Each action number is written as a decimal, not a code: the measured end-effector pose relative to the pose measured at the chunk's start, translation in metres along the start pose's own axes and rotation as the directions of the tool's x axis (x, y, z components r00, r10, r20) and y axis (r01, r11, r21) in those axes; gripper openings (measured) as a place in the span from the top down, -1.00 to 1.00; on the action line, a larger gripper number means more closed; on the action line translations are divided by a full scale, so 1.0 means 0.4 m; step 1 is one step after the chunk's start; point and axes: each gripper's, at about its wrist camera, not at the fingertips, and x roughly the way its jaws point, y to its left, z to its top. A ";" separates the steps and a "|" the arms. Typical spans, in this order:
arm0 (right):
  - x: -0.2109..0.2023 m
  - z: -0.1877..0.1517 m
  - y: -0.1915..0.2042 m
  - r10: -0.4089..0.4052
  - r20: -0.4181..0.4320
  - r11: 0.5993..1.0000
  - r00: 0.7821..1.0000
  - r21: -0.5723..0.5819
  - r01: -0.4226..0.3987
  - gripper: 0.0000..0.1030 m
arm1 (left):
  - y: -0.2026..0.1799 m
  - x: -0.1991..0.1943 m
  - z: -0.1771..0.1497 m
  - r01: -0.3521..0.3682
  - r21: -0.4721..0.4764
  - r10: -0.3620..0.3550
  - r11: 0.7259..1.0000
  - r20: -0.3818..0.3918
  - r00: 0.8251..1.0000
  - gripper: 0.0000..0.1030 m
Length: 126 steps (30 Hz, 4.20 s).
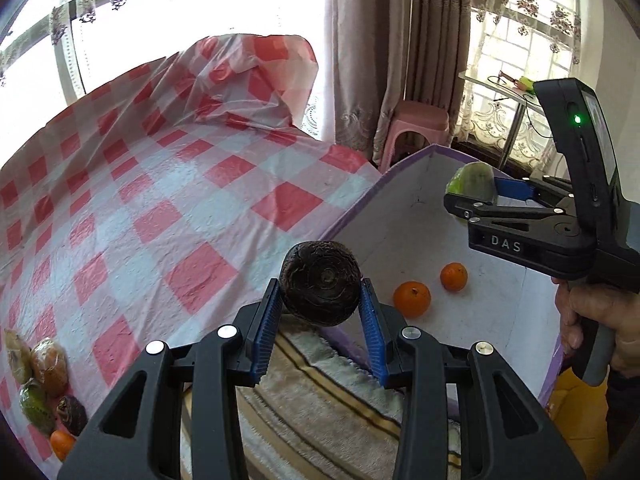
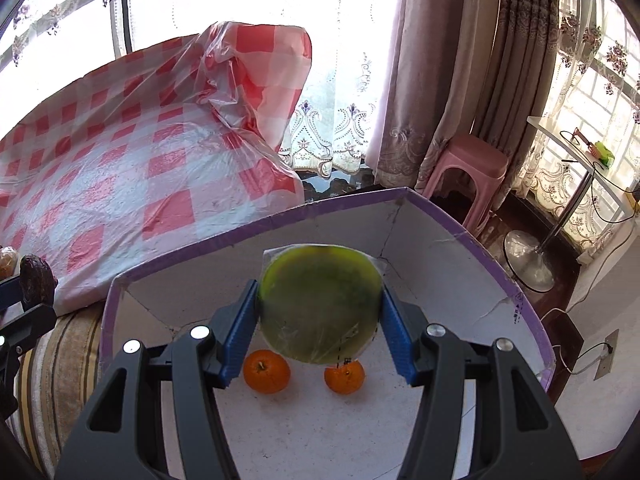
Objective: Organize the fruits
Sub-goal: 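Carry the dark fruit and wrapped green fruit toward the white box with both tools, then open both tools to drop the fruits into the box, then withdraw both tools from the box back over the remaining fruit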
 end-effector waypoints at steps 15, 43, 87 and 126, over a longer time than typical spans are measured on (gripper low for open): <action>0.200 0.048 -0.017 -0.045 -0.177 0.993 0.983 -0.118 0.024 -0.13 | -0.127 0.243 0.042 0.068 0.167 -0.029 0.984 -0.225 0.974 0.28; 0.369 -0.012 -0.016 -0.068 -0.337 0.990 0.939 -0.138 0.022 -0.47 | -0.186 0.357 -0.003 -0.011 0.343 0.126 0.939 -0.315 0.941 0.15; -0.126 0.039 0.263 0.187 0.086 0.979 0.978 0.068 -0.193 -0.66 | 0.284 -0.190 -0.101 -0.224 -0.171 0.246 0.960 0.126 0.961 -0.63; -0.252 -0.137 0.925 0.534 -0.098 0.719 0.840 -0.471 -0.512 -0.66 | 0.734 -0.288 -0.320 -0.235 -0.392 0.288 0.890 0.081 0.954 -0.51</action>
